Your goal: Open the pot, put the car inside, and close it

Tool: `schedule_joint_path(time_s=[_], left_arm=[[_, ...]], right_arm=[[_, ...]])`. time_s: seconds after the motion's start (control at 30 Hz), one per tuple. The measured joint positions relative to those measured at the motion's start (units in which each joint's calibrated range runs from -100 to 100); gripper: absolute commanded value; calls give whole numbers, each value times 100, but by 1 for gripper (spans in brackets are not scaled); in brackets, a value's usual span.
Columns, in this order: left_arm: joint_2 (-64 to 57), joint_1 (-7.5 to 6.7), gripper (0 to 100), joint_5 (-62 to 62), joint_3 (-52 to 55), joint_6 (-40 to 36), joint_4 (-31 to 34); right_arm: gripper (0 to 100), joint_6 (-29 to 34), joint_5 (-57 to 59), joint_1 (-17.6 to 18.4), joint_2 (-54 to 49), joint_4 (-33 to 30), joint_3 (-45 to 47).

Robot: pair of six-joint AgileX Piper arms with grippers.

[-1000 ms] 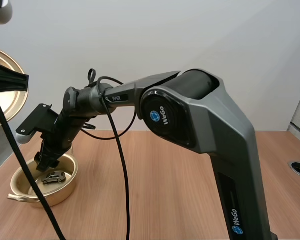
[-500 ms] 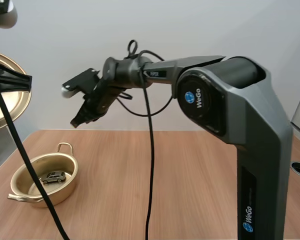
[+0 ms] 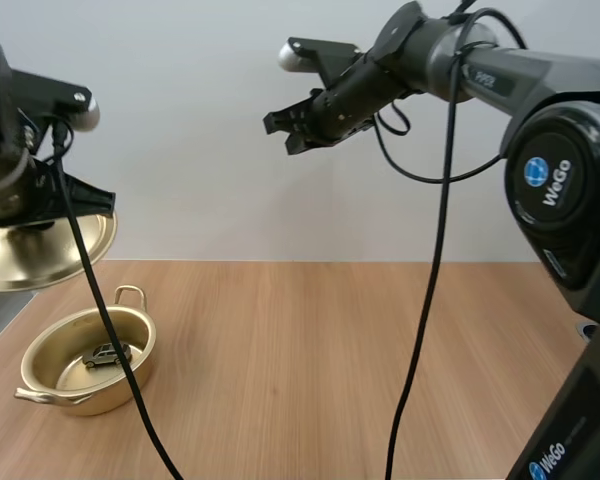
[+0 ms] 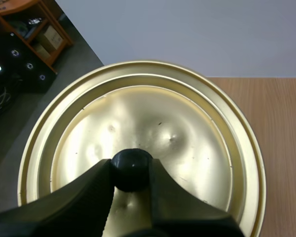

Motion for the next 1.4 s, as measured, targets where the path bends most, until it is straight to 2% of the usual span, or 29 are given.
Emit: schedule_joint_path(time_s=[0.13,0.27,0.4,0.9,1.4], left_arm=[[352,0,0,-867,771,-158,-8],[531,0,0,-1474,1401,-160,-86],[567,0,0,-1558,1747,-160,-260],[1088,0,0,-2672,2201,-169,-186],[1612,0,0,-2919,2201,-222,-173]], right_arm=[[0,0,92,-234,-479,15,168],[0,0,118,-244,-938,27,429],[0,0,205,-244,-1240,5,550],[0,22,509,-244,-1896,-54,1102],[0,67,910,-244,-2523,-303,1148]])
